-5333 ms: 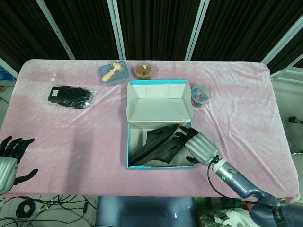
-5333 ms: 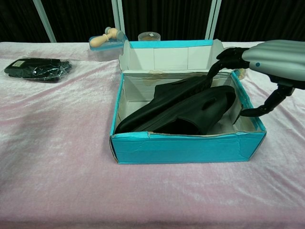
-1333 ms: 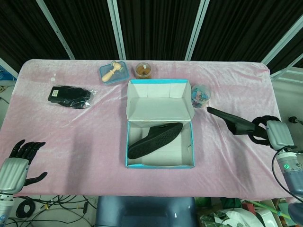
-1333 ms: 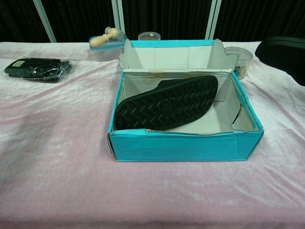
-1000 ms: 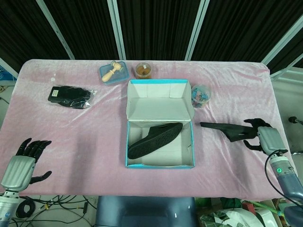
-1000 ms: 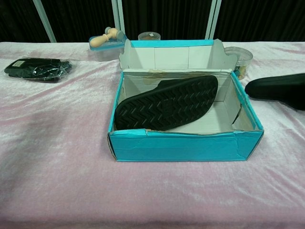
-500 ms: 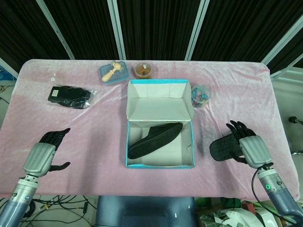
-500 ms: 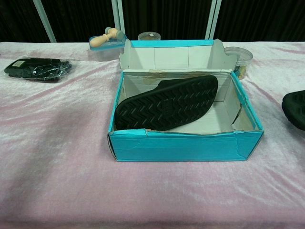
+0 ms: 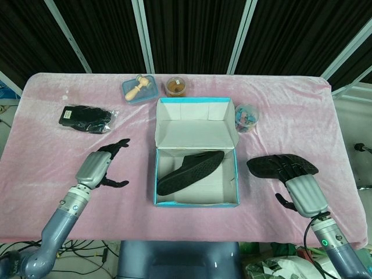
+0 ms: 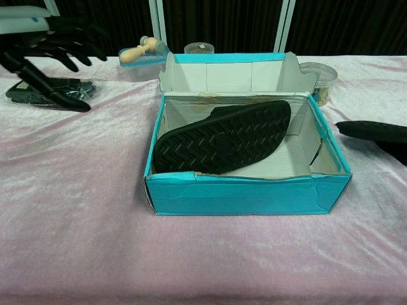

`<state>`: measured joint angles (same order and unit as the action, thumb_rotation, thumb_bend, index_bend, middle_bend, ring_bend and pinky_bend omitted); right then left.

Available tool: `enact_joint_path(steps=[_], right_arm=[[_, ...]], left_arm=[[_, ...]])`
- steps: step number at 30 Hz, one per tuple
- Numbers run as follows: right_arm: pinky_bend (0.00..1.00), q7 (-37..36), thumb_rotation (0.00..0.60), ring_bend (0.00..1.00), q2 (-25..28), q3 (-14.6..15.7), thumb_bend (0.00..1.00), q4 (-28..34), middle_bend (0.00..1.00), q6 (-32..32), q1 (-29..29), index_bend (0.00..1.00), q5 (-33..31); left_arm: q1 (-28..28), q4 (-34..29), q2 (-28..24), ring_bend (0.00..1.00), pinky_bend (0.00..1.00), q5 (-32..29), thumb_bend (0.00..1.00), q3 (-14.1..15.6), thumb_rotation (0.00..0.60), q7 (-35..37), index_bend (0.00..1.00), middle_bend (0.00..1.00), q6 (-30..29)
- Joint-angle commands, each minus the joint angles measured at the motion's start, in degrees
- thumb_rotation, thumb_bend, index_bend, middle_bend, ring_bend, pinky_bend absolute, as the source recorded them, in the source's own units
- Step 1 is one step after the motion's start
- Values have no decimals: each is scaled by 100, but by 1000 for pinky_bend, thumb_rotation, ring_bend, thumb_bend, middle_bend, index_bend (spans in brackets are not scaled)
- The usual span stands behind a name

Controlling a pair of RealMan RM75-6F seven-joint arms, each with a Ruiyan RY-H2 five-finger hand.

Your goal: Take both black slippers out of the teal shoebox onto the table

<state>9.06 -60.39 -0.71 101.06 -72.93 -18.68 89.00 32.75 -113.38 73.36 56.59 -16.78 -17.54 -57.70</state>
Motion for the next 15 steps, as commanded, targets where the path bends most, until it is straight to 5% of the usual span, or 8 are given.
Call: enact_joint_path(steps=[1, 8, 15], right_arm=[[225, 16, 600, 39, 0, 15, 216, 15, 31, -30, 28, 0, 37], [224, 39, 600, 39, 17, 69, 216, 51, 31, -91, 98, 0, 153], [224, -41, 600, 39, 53, 89, 216, 51, 32, -136, 157, 0, 205]], left_arm=[[834, -165, 485, 188, 210, -1069, 0, -342, 600, -662, 100, 196, 229], [1941, 65, 1121, 188, 210, -2482, 0, -451, 600, -1289, 98, 195, 226], [2718, 780, 1975, 188, 201, -3173, 0, -373, 600, -1851, 95, 195, -312]])
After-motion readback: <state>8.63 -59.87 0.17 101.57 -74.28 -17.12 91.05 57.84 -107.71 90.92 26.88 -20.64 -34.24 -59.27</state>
